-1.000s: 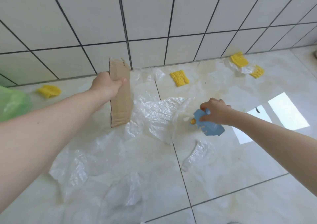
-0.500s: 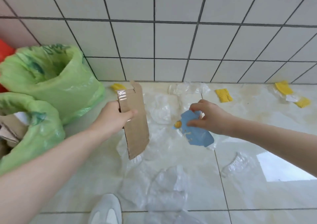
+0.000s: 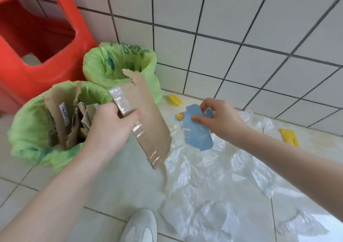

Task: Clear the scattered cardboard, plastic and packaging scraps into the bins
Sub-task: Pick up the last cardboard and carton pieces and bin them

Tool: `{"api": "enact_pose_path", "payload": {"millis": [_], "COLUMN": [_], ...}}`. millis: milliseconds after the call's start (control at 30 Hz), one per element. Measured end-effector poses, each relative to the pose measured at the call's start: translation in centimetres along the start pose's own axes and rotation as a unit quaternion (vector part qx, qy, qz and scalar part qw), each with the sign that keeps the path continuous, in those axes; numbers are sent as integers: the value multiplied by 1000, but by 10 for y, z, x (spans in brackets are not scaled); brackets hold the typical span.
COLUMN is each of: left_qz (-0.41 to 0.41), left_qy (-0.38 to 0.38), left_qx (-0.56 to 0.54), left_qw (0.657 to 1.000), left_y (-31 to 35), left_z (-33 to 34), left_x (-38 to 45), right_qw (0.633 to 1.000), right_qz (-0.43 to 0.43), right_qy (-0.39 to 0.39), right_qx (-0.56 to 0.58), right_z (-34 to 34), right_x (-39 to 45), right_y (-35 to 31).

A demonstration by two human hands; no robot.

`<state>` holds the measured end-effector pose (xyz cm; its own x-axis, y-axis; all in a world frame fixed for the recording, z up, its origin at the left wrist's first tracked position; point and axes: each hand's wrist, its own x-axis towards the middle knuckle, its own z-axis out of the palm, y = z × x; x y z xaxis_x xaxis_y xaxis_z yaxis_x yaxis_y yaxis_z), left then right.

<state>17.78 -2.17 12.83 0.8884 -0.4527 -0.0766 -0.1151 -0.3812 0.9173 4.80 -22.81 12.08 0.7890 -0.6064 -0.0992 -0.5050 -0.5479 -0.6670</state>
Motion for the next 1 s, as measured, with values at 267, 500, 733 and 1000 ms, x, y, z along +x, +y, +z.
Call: {"api": "enact_pose_path", "payload": {"millis": [267, 500, 733, 1000], "left_qz": [72, 101, 113, 86], "left_qy": [121, 226, 276, 301], "left_qx": [-43, -52, -48, 11], "left_qw": [989, 967, 953, 950], "left_y": [9, 2, -16, -37], "left_z": [-47, -90, -124, -138], "left_x": [2, 10, 7, 9], "right_qw": [985, 962, 964, 990], "right_qz": [10, 18, 23, -5], "right_qy": [-24, -50, -74, -46], "right_qx": [173, 267, 254, 135], "right_z": [21, 46, 83, 109], "right_x": [17, 34, 43, 57], "right_y": [-64, -113, -159, -178]}}
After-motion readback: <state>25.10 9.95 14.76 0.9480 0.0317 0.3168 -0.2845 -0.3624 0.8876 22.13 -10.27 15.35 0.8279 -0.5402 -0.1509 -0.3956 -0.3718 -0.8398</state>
